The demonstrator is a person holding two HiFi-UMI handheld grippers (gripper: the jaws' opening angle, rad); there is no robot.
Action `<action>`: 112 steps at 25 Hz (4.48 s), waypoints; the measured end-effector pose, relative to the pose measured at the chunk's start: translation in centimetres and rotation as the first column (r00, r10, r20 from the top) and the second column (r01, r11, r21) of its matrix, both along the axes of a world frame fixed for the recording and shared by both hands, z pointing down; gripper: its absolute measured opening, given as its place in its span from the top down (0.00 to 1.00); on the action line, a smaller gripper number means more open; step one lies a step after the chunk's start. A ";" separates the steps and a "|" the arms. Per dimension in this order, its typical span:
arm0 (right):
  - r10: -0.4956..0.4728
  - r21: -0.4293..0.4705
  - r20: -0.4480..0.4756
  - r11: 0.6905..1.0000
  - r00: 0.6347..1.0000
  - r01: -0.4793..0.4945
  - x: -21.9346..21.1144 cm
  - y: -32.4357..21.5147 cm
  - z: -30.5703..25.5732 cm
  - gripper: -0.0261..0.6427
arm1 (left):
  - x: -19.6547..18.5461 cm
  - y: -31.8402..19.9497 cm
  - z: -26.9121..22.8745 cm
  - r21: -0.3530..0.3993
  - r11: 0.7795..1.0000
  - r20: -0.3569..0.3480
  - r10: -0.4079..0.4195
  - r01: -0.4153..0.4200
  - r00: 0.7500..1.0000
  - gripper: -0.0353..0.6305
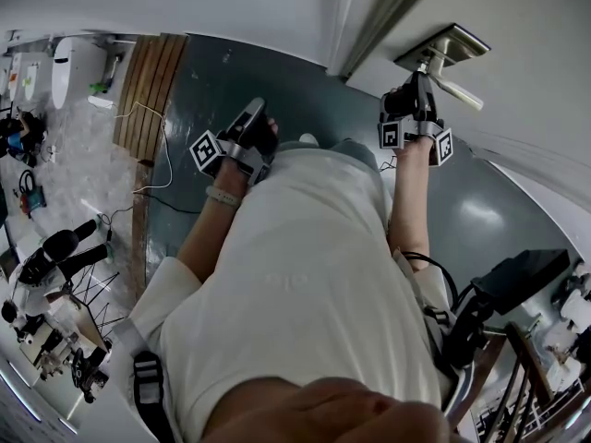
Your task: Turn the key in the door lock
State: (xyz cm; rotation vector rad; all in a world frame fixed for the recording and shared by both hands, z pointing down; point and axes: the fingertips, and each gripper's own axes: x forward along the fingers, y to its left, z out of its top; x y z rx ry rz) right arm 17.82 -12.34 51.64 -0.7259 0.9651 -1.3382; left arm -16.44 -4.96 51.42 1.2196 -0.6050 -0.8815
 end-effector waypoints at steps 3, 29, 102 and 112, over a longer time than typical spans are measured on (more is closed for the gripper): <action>-0.015 0.012 -0.051 1.000 0.999 0.015 0.1 -0.2 -0.3 0.90 | 0.1 -0.1 -0.3 0.000 1.000 -0.006 -0.004 0.004 1.000 0.94; -0.079 -0.242 -0.174 0.970 -0.982 -0.035 -1.6 -0.2 -0.8 0.80 | 1.1 -0.1 0.2 -0.006 1.000 -0.047 0.002 -0.002 0.999 0.94; -0.139 -0.193 -0.861 0.979 -0.490 0.062 0.6 3.1 -1.5 0.82 | 0.6 0.1 1.1 -0.040 0.999 -0.063 -0.018 0.016 0.998 0.94; -0.063 -0.225 -0.120 0.974 -0.991 -0.034 -1.4 0.9 -0.9 0.82 | 0.1 0.0 1.0 -0.046 0.998 -0.075 -0.039 0.036 0.996 0.94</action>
